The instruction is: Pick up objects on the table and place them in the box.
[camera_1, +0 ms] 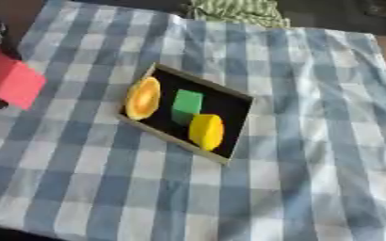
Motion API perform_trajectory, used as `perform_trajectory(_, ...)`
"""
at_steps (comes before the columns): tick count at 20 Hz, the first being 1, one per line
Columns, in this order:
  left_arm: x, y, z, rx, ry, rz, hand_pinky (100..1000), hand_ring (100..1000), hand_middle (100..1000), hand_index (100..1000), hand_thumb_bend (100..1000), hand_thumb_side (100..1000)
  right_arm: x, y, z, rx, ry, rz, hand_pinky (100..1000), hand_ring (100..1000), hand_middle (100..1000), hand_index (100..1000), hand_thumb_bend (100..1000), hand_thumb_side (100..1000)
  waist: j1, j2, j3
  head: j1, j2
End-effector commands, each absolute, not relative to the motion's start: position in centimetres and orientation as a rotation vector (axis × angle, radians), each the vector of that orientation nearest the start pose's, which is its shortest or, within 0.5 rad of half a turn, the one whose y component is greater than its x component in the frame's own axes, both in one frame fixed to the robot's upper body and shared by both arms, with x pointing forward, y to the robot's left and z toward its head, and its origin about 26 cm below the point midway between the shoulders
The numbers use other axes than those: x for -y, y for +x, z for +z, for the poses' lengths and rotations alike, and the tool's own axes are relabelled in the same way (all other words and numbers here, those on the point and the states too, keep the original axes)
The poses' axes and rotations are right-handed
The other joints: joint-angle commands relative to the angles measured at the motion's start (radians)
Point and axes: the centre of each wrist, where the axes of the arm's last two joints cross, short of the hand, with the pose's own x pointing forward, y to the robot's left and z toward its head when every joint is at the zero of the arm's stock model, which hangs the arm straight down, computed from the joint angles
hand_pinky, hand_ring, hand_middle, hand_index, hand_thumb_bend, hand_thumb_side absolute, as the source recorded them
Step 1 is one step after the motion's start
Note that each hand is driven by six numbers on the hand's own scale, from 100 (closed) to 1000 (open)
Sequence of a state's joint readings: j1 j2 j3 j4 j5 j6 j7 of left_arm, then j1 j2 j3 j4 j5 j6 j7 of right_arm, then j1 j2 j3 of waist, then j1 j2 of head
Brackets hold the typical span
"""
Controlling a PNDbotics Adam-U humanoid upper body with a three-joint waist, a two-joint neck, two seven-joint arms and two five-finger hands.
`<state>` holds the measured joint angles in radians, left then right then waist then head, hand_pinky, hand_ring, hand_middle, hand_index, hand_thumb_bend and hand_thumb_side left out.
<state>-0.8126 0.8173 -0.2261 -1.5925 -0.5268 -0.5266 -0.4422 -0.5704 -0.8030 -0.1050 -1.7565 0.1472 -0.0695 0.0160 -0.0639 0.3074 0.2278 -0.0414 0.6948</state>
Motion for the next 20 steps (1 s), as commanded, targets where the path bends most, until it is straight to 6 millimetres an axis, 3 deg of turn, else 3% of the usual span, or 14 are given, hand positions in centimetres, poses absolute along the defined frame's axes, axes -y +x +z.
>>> perform_trajectory(1,-27.2,36.4,34.5,-2.200,-0.956,2.203,785,645,487,605,612,100,35.8,32.2,33.4,2.314,-0.924,0.754,892,754,731,833,100,404,0.017,-0.032,0.001,-0.009,0.000)
perform_trajectory(6,-21.1,36.5,35.9,-2.229,-0.705,2.129,797,638,487,611,532,100,35.5,32.2,33.6,2.325,-0.915,0.757,891,755,732,832,100,397,0.016,-0.039,0.001,-0.021,0.005)
perform_trajectory(11,-15.5,38.2,35.5,-2.265,-0.499,2.165,812,632,488,615,445,100,34.9,32.3,33.7,2.340,-0.889,0.768,891,754,731,832,100,400,0.015,-0.041,-0.008,-0.021,0.006)
perform_trajectory(16,-12.0,40.5,34.4,-2.320,-0.420,2.209,822,626,485,614,394,100,34.5,32.4,33.9,2.355,-0.869,0.768,892,753,730,831,100,410,0.016,-0.036,-0.023,-0.012,0.000)
perform_trajectory(20,-9.7,41.0,33.7,-2.298,-0.379,2.224,824,628,487,617,392,100,34.3,32.5,34.0,2.362,-0.855,0.765,893,752,728,830,100,420,0.019,-0.029,-0.031,-0.006,-0.004)
